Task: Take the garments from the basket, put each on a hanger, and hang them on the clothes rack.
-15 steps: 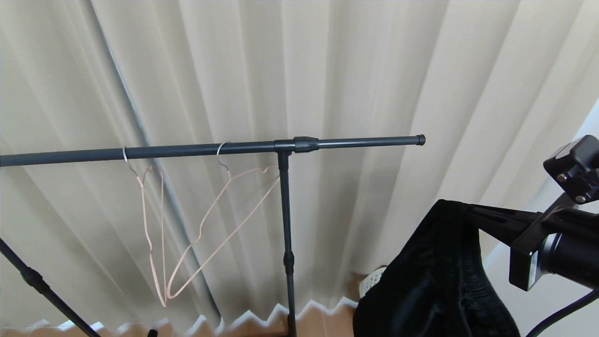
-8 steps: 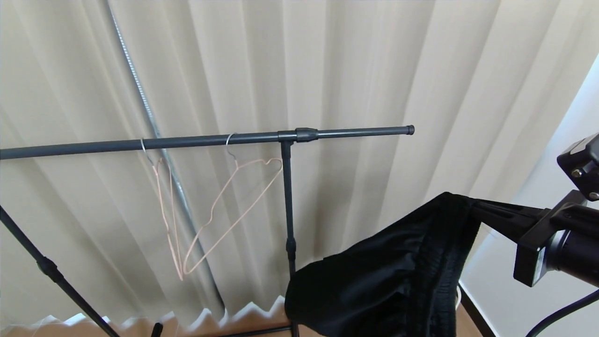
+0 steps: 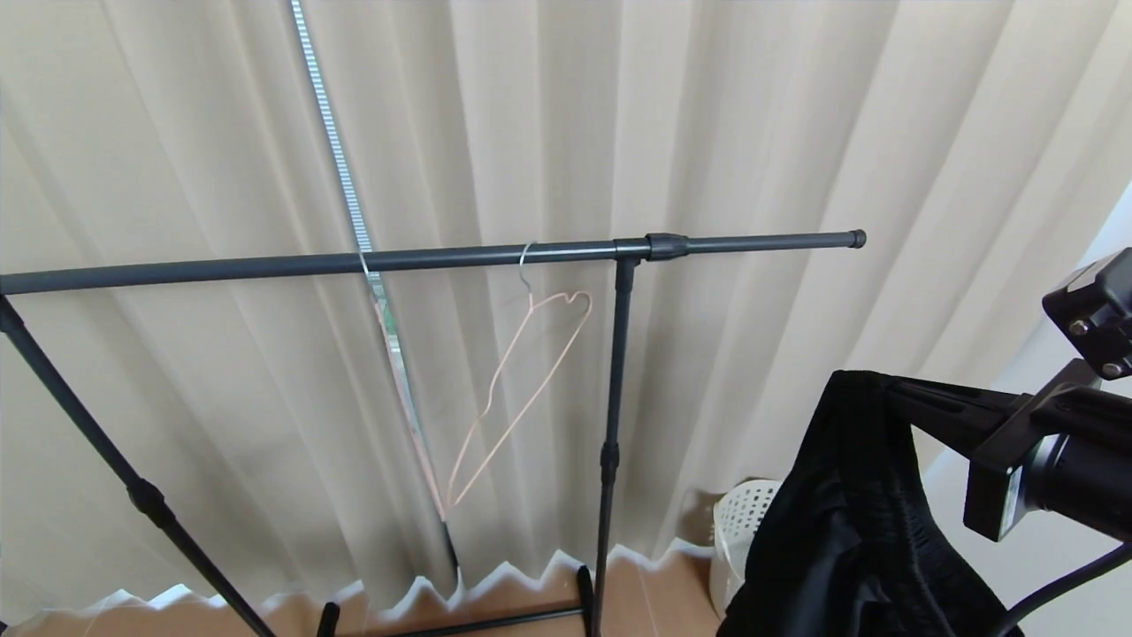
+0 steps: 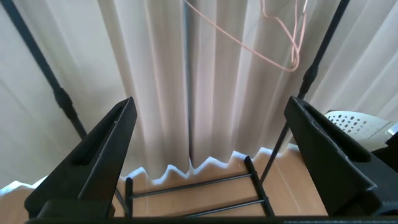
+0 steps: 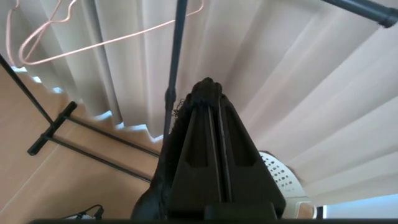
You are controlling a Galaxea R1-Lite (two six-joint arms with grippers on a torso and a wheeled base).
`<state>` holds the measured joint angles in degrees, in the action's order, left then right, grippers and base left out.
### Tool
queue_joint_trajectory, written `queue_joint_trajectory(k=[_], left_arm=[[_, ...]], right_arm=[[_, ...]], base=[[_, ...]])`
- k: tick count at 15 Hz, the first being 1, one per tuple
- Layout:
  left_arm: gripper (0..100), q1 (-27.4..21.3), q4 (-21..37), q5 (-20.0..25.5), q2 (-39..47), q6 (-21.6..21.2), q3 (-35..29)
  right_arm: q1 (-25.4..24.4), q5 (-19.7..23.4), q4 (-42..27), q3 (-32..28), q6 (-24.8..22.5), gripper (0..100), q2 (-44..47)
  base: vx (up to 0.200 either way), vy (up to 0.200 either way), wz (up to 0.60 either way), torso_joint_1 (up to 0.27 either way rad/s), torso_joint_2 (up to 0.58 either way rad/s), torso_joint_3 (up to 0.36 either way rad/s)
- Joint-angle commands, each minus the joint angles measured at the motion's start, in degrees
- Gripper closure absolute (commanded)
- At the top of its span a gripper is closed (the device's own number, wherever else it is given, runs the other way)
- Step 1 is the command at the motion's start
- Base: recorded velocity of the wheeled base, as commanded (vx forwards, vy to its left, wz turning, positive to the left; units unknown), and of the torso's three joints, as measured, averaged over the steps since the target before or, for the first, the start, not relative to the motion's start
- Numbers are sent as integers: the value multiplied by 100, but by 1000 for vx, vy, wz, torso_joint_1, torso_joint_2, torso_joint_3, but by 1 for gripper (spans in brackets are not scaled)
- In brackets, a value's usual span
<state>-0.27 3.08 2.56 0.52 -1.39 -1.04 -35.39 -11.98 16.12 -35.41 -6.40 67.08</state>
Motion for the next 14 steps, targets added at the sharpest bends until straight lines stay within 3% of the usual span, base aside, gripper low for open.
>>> queue_joint_trajectory(k=[1,4,8,14], left_arm=[[0,0,-1,-1,9,-2,-2],[0,0,-1,-10,9,16,-2],[0,0,-1,-1,9,-19,-2],[0,0,-1,-10,9,-28,-2]], right_arm=[[-3,3,6,-1,-2,100,6],[-3,3,6,-1,-2,100,15],[-3,3,6,-1,-2,100,15],[-3,3,6,-1,-2,100,15]], base=[[-200,0,0,7,2,2],[-200,0,0,-2,-1,2],[0,200,0,0,-1,4],[-200,0,0,8,4,3]])
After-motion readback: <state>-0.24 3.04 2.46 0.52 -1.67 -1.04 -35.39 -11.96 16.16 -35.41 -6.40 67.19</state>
